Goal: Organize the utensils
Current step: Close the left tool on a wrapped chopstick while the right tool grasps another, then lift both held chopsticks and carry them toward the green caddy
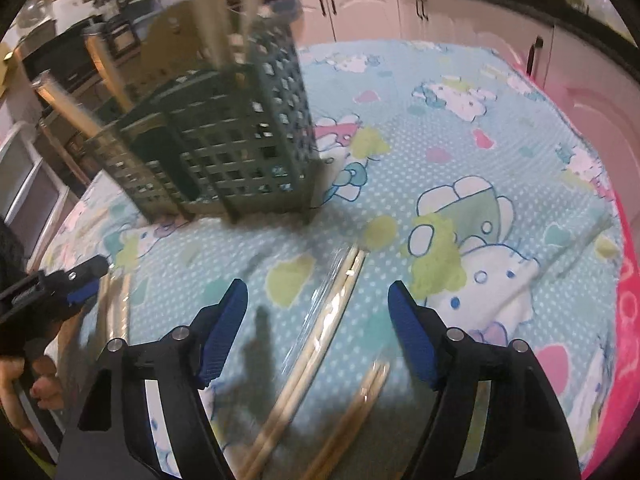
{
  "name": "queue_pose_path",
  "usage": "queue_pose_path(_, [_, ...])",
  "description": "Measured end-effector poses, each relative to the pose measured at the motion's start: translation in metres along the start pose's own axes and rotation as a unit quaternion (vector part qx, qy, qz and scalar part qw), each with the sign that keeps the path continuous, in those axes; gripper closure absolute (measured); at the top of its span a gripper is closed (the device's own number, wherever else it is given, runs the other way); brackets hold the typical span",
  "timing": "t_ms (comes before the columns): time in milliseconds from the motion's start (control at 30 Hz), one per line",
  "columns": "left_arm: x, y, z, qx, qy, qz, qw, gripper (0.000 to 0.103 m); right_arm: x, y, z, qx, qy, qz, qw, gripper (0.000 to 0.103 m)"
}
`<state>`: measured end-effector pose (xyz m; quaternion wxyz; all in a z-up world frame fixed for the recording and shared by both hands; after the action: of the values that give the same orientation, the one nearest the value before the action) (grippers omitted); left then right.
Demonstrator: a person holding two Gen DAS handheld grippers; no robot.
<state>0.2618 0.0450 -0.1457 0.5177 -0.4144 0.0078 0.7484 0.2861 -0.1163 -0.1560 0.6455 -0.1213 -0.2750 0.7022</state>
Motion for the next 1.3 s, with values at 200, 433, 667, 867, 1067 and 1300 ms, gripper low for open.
queue_pose_path(200, [0.005, -0.004, -0.001, -0.002, 0.0, 0.009, 1.0, 0.081, -0.004, -0.011, -0.023, 0.013, 0.033, -0.001, 0.999, 0.045])
queue_pose_path(433, [0.013, -0.005, 0.001, -0.002, -0.005, 0.013, 0.9999, 0.095, -0.004, -0.018, -0.025, -0.003, 0.055, 0.0, 0.998, 0.086])
queue_pose_path(667, [0.014, -0.001, 0.016, -0.005, 0.015, 0.012, 0.9998, 0.101, 0.0, -0.02, -0.001, -0.036, 0.01, -0.023, 0.999, 0.094])
queue_pose_path(867, [-0.001, -0.003, 0.039, -0.03, 0.029, -0.003, 0.9991, 0.102, 0.024, -0.018, 0.031, -0.068, -0.032, -0.011, 0.997, 0.095])
queue_pose_path(1067, [-0.02, -0.013, 0.075, -0.075, 0.035, -0.031, 0.9961, 0.102, 0.047, -0.024, 0.068, -0.104, -0.063, 0.003, 0.993, 0.095])
queue_pose_path(1300, [-0.041, -0.019, 0.106, -0.106, 0.053, -0.048, 0.9918, 0.102, 0.063, -0.031, 0.112, -0.151, -0.085, 0.011, 0.985, 0.096])
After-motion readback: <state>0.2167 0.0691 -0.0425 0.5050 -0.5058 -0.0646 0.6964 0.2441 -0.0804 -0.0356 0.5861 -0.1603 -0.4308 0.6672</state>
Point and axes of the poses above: each gripper's, at about its wrist camera, not at the fingertips, and z roughly against the way its jaws point, x to its left, y to its underside, the point moved 9 cm from there along -z, roughly the way its jaws point, and after that the axes turned 1 degree about y, right-handed, at the moved point
